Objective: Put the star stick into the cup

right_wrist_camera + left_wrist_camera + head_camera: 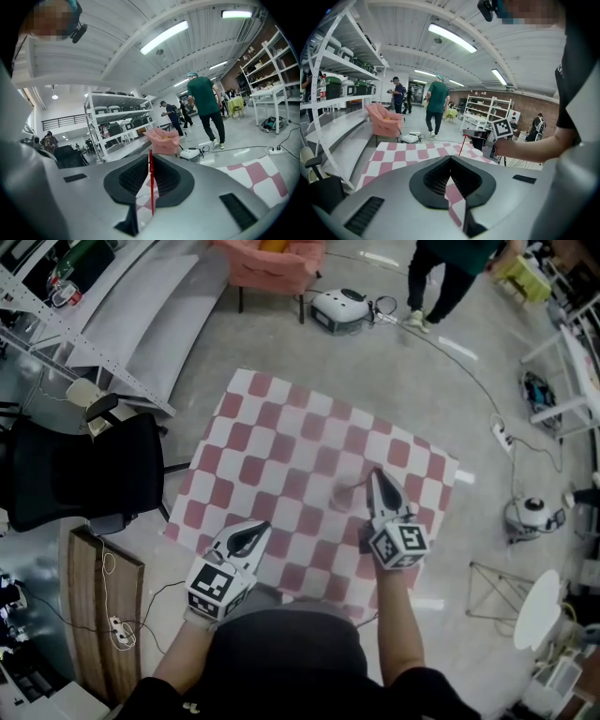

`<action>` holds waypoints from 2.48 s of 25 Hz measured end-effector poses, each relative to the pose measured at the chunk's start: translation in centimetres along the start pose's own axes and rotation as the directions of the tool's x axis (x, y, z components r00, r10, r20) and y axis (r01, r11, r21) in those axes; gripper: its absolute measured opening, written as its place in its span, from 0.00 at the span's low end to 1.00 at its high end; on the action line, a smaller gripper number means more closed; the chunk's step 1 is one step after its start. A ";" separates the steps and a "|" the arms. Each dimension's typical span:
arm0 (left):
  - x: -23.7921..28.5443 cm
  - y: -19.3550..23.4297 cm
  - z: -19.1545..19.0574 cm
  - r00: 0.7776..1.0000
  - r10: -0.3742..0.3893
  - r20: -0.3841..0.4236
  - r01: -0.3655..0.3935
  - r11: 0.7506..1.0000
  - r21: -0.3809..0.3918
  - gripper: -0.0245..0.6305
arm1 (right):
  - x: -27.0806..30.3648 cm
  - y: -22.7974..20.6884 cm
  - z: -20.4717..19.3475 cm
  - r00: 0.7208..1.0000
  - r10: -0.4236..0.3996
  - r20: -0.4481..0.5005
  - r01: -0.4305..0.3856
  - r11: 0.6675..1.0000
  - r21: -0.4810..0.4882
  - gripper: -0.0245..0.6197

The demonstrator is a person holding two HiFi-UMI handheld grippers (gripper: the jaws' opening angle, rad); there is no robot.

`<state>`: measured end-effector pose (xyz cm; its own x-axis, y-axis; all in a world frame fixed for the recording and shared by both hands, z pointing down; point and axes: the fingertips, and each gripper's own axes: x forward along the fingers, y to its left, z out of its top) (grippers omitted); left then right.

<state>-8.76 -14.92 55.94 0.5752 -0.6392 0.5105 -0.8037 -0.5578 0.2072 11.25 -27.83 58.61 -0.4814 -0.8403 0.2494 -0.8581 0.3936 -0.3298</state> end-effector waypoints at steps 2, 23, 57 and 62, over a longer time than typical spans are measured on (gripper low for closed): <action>-0.1 0.1 -0.1 1.000 0.005 -0.002 -0.005 1.000 -0.001 0.10 | 0.1 0.0 -0.1 1.000 -0.002 -0.008 0.002 1.000 0.002 0.08; -0.5 -1.8 -0.7 1.000 0.008 0.007 -0.008 1.000 0.011 0.10 | -1.0 -2.4 -4.5 0.975 -0.009 -0.223 0.019 0.999 0.043 0.43; -2.7 -11.4 4.1 0.971 -0.181 0.157 0.166 0.981 0.104 0.10 | -19.8 7.9 3.4 0.998 -0.018 -0.054 0.009 0.987 -0.162 0.11; -2.9 -11.1 5.0 0.959 -0.236 0.155 0.213 0.965 0.150 0.10 | -20.7 9.0 4.0 0.997 -0.074 -0.032 0.068 0.985 -0.161 0.10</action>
<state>-0.75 -9.50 48.00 0.7652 -0.5637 0.3109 -0.6304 -0.7542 0.1840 14.20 -8.44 46.82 -0.4219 -0.8546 0.3026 -0.9064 0.3905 -0.1610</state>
